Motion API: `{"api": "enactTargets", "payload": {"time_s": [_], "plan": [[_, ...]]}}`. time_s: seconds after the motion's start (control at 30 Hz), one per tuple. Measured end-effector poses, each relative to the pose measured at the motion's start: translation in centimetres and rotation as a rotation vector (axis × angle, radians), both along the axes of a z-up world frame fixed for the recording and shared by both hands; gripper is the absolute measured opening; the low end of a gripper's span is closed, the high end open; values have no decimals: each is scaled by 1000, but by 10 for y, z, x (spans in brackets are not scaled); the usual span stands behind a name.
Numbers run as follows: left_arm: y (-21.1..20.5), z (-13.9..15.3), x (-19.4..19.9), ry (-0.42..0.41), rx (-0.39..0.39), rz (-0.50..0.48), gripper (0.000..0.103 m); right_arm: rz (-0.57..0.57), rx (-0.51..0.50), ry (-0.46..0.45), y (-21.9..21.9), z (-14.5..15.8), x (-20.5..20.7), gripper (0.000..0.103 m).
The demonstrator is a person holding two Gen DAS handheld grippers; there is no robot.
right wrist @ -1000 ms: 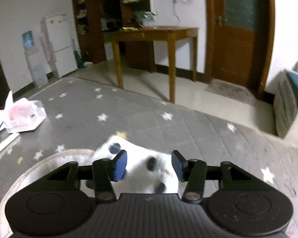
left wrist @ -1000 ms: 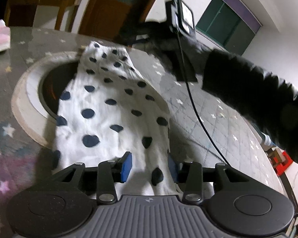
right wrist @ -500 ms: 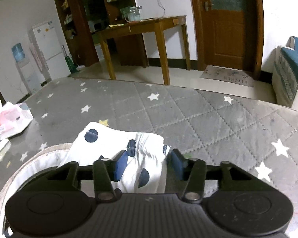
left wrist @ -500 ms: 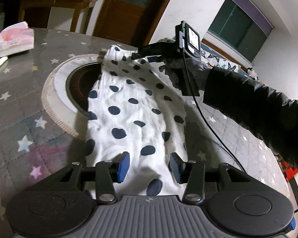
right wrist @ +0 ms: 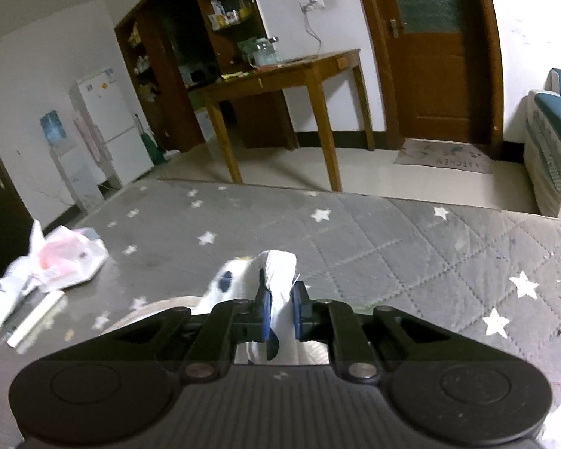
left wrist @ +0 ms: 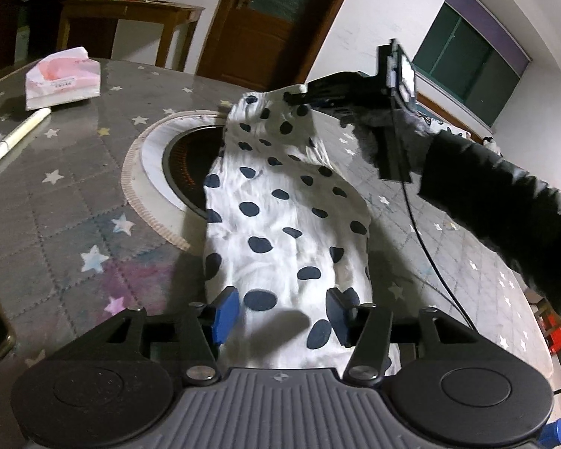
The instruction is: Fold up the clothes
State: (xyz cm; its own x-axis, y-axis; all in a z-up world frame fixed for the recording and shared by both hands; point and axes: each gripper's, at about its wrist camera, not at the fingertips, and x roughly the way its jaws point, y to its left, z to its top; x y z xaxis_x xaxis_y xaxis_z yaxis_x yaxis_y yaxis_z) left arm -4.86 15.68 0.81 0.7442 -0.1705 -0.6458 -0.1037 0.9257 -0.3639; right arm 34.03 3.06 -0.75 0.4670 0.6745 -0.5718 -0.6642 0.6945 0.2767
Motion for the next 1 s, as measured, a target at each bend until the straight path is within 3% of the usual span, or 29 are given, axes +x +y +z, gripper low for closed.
{"api": "enactTargets", "payload": {"time_s": [0.37,0.63,1.0], "plan": [[7,-5,-11,19,-4,53,56,51,104,-7,-27,41,-54,10],[12,-14,-13,37,17,88,56,126,187,40,-59,61,-116,10],[20,-13,-32,26,13,143,56,381,256,70,-92,69,-236,10]]}}
